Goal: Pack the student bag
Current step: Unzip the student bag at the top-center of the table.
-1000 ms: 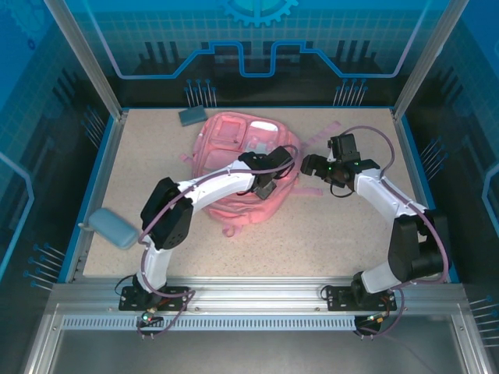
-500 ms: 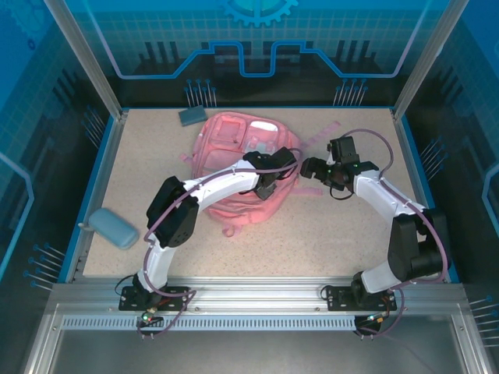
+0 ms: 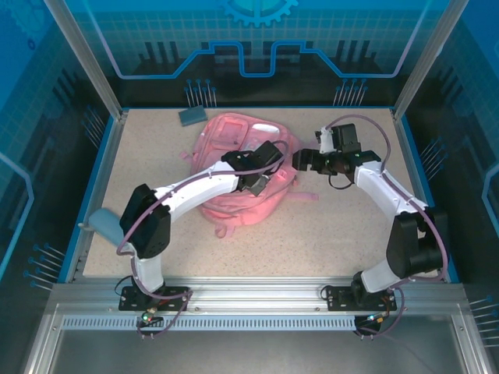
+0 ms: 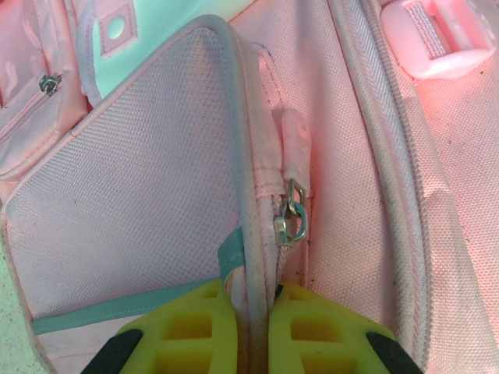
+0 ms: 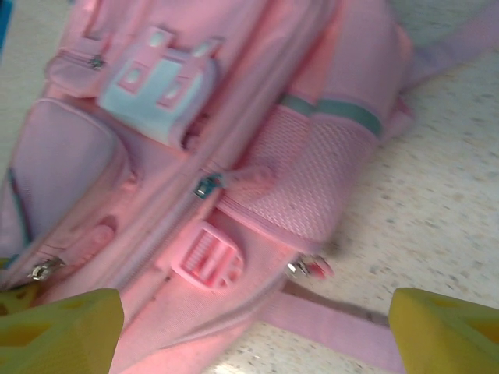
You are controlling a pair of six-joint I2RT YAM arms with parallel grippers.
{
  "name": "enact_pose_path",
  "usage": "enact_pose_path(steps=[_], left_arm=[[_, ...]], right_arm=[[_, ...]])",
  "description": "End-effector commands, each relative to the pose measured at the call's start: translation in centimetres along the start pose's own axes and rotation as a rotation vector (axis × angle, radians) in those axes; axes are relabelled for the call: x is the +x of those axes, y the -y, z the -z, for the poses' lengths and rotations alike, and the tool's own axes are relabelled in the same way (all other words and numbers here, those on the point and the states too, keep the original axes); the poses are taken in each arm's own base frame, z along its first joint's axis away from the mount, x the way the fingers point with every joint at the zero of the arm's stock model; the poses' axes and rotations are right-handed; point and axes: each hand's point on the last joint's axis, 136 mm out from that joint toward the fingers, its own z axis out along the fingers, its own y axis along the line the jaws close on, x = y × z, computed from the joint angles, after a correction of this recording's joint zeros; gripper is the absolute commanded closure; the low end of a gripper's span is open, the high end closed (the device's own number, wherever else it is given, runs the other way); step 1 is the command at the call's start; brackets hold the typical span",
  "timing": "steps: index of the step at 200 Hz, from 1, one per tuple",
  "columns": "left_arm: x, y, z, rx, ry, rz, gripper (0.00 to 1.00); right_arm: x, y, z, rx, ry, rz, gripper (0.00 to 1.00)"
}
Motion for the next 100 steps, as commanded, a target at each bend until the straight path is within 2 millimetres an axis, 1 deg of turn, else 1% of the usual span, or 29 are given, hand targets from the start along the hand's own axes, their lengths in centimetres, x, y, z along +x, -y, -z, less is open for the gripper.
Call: enact_pose_path(steps=[1, 27, 40, 65, 82, 100], left_arm=[[-2.6, -1.2, 3.1, 0.023, 0.158, 0.054, 1.0], [-2.3, -1.8, 4.2, 0.048, 0.205, 0.091, 1.0], [-2.1, -1.8, 4.6, 0.075, 0.223, 0.102, 0.99], [-1.6, -1.5, 4.5, 0.104, 0.22, 0.118, 0.99], [-1.5, -1.4, 4.4, 0.106, 0.21, 0.126, 0.99], [-1.6, -1.4, 4.3, 0.11, 0.21, 0.132, 0.99]], right_arm=[[-0.4, -2.3, -1.2, -0.154, -0.04, 0.039, 0.11], [-0.9, -3.4, -3.0, -0.233, -0.076, 0.022, 0.11], [-0.9, -4.0, -4.0, -0.275, -0.097, 0.011, 0.14], [-0.4, -5.3, -6.1, -0.347, -0.156, -0.027, 0.18], [0.1, -5.4, -7.3, -0.353, -0.178, -0.058, 0.2], [0.5, -4.7, -8.3, -0.335, -0.191, -0.093, 0.2]])
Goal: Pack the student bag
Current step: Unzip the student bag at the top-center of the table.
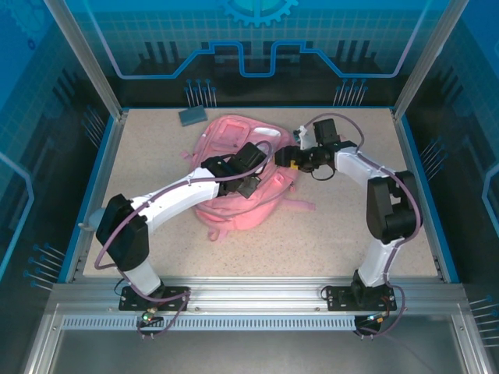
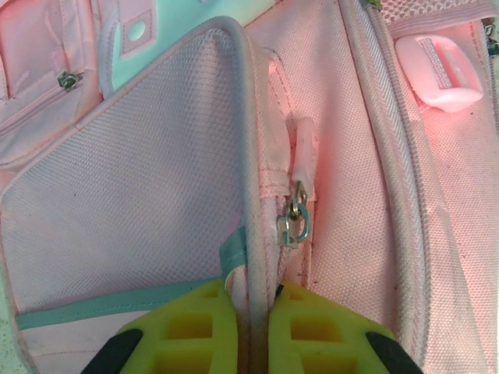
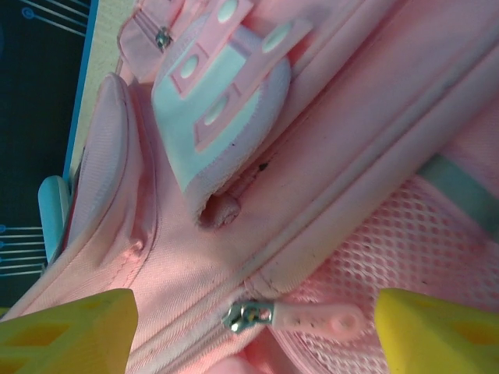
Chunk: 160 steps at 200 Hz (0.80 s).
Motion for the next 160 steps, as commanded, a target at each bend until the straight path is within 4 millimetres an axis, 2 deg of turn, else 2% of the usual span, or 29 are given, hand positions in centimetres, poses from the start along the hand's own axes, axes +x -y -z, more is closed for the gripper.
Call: enact_pose_path(steps=[1, 33, 58, 89, 112, 160], left_arm=[[-3.0, -0.1, 2.1, 0.036, 0.128, 0.065, 0.99], [-3.1, 0.1, 2.0, 0.047, 0.13, 0.066, 0.99], [-3.1, 0.2, 1.9, 0.051, 0.127, 0.069, 0.98], [-3.1, 0.0, 1.7, 0.048, 0.122, 0.082, 0.98], [-2.8, 0.0, 1.5, 0.045, 0.11, 0.087, 0.98], [-2.2, 0.0, 1.0, 0.043, 0.091, 0.091, 0.98]], right_arm=[[-0.3, -0.9, -1.0, -0.054, -0.009, -0.032, 0.19], [0.0, 0.4, -1.8, -0.026, -0.021, -0.05, 0.06], [0.0, -0.1, -2.5, -0.082, -0.045, -0.053, 0.01], [0.0, -1.3, -2.7, -0.176, -0.055, -0.059, 0.06], [-0.2, -1.9, -1.8, -0.232, -0.019, -0.075, 0.1], [0.7, -1.6, -0.5, -0.22, -0.013, -0.087, 0.24]])
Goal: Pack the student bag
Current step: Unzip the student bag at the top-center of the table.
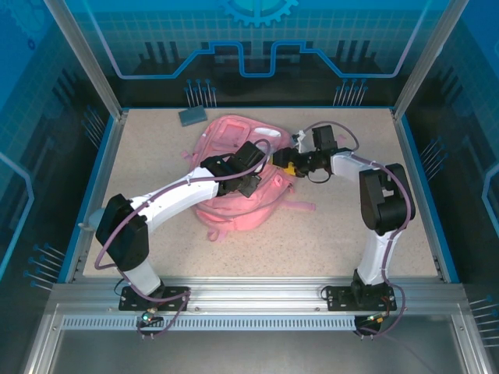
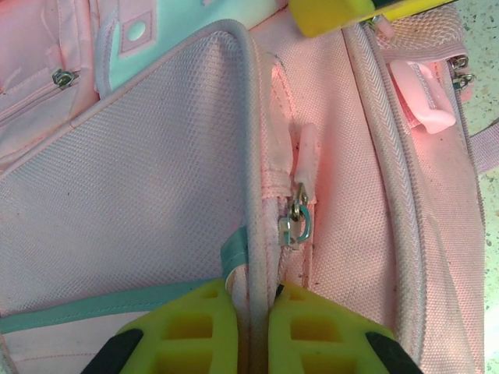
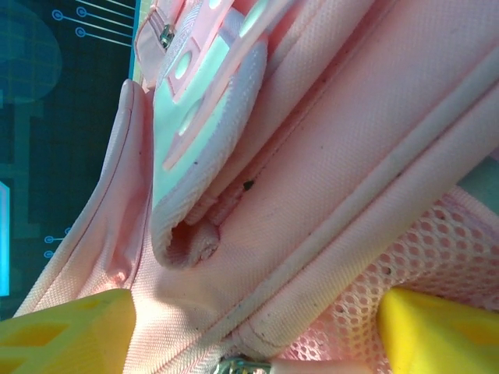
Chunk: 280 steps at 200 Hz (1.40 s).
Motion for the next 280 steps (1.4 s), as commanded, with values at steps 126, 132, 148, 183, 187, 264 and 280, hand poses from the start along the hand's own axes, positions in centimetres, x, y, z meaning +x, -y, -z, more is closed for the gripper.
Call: enact_pose_path(steps=[126, 132, 148, 183, 187, 264, 280], left_arm=[[-1.7, 0.2, 0.7, 0.03, 0.071, 0.056, 0.98], [-1.7, 0.2, 0.8, 0.031, 0.071, 0.056, 0.98], [-1.7, 0.3, 0.7, 0.032, 0.068, 0.054, 0.98], [-1.6, 0.2, 0.6, 0.032, 0.066, 0.056, 0.98], [-1.6, 0.3, 0.7, 0.032, 0.067, 0.056, 0.98], [-1.6, 0.3, 0.6, 0.034, 0.066, 0.057, 0.98], [-1.6, 0.3, 0.7, 0.034, 0.066, 0.058, 0.99]], right_arm=[[1.9, -0.7, 1.9, -0.019, -0.001, 0.016, 0.65], [1.9, -0.6, 1.9, -0.016, -0.001, 0.016, 0.67], [1.9, -0.6, 2.0, -0.012, -0.002, 0.018, 0.71], [2.3, -0.9, 2.4, -0.025, -0.012, 0.032, 0.67], [2.3, -1.0, 2.4, -0.029, -0.014, 0.035, 0.66], [3.2, -0.5, 2.5, 0.0, -0.032, 0.047, 0.77], [3.2, -0.3, 2.6, 0.018, -0.03, 0.048, 0.82]])
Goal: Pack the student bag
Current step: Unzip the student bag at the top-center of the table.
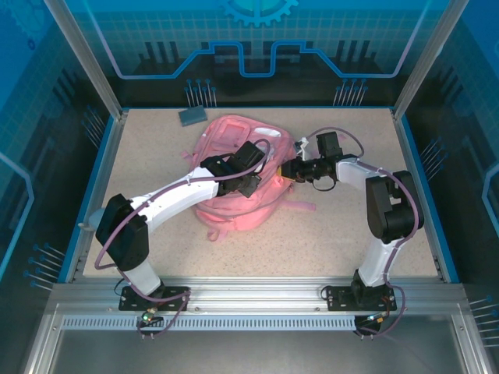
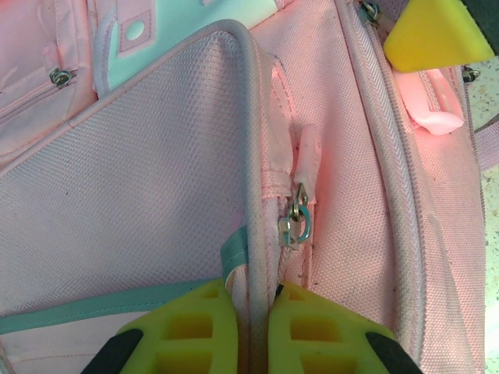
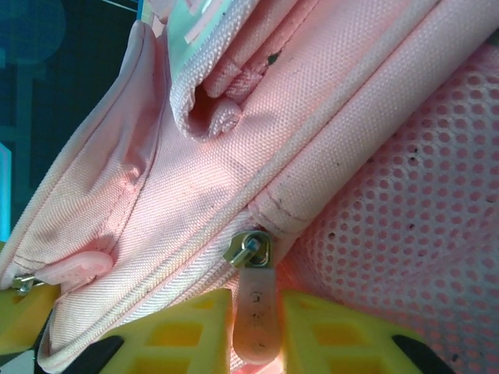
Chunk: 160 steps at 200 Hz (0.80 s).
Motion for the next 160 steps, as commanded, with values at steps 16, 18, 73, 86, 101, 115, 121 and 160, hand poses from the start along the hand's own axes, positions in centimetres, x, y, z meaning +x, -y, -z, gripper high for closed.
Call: enact_pose_path(steps=[16, 18, 73, 86, 101, 115, 121, 160], left_arm=[[-1.6, 0.1, 0.6, 0.026, 0.065, 0.054, 0.99], [-1.6, 0.1, 0.7, 0.027, 0.065, 0.054, 0.99], [-1.7, 0.1, 0.6, 0.021, 0.067, 0.058, 0.99], [-1.8, 0.1, 0.7, 0.022, 0.07, 0.063, 0.99], [-2.0, 0.1, 0.5, 0.02, 0.074, 0.081, 0.99], [-2.2, 0.2, 0.3, 0.025, 0.077, 0.106, 1.0], [-2.3, 0.3, 0.2, 0.025, 0.08, 0.118, 1.0], [-4.2, 1.2, -0.6, 0.075, 0.13, 0.223, 1.0]], right_arm=[[-0.1, 0.0, 1.3, 0.054, 0.015, 0.021, 0.87], [-0.1, 0.0, 1.3, 0.058, 0.014, 0.021, 0.88], [0.1, -0.2, 2.0, 0.181, 0.003, 0.105, 0.98], [0.5, -0.8, 1.9, 0.183, -0.013, 0.129, 1.0], [1.2, -1.8, 1.7, 0.171, -0.033, 0.15, 1.0], [2.3, -3.2, 1.4, 0.129, -0.055, 0.163, 1.0], [2.8, -3.8, 1.3, 0.11, -0.063, 0.165, 1.0], [6.8, -6.6, -0.2, 0.005, -0.123, 0.136, 1.0]])
